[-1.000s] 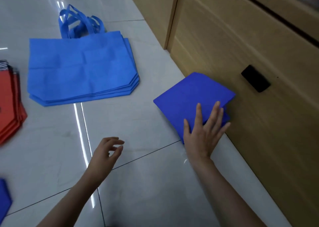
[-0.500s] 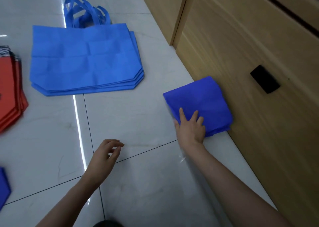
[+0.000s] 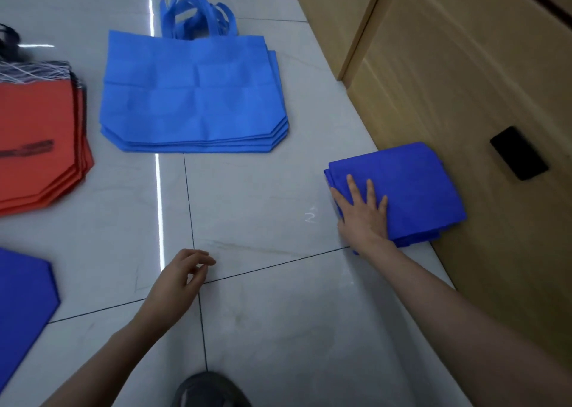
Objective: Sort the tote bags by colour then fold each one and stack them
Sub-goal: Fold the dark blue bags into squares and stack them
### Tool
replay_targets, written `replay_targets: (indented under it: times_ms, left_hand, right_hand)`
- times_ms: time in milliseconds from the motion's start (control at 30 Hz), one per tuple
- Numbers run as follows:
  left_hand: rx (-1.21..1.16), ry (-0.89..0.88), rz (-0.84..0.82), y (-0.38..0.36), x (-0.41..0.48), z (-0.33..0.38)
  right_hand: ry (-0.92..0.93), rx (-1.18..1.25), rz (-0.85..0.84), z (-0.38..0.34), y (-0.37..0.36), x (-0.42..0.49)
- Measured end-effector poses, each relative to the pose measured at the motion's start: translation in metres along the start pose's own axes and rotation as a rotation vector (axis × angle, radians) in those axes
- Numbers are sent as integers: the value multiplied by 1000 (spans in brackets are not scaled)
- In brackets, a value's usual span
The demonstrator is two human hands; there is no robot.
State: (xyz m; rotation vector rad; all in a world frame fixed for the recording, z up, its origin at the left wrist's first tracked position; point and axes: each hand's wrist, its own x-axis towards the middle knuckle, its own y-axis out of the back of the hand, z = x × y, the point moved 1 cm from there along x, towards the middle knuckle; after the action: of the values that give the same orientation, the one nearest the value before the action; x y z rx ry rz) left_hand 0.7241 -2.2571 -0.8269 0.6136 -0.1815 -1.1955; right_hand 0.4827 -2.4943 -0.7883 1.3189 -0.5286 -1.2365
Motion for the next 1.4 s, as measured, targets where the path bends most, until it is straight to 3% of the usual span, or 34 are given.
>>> replay_targets:
  times_ms: [100,167,300,533,633,733,867,967,1067,1133,1200,1300,1400]
  left_hand:
    - [11,7,20,12,-4,-9]
    - [24,21,14,19,-8,-13]
    - [38,35,66,43,-21,-25]
    - [135,161,228,104,-71,-72]
    - [314,217,319,131,-90,-95]
    - [500,384,399,150,-112,-118]
    - [460,652,270,150,-135,-147]
    - [486,563,206,146,-140,-151]
    - [552,451,119,129,-143,-145]
    - [530,412,119,117,-143,-138]
    - [491,385,113,110,-143,-133]
    - [371,340,163,116,-148,-129]
    - [363,388,557,139,-159,-131]
  right_hand:
    - [-17,22,-9,-6,7,-2]
    - [13,40,105,-19,17,-8]
    - [350,146,374,-73,27,-24]
    - [754,275,80,-203,33,-40]
    - [839,306,-62,-251,36,-48]
    - [922,289,-107,-292,36,-61]
    - [991,321,-123,-330,32,-79]
    - [906,520,-179,-351,35,-85]
    - [675,952,-385,-369,41,-87]
    - [522,1069,-435,-375,43,-86]
    - [456,1090,-453,-378,44,-86]
    - [693,1037,-308,-376,49,-94]
    - [946,953,-120,-369,58,-103]
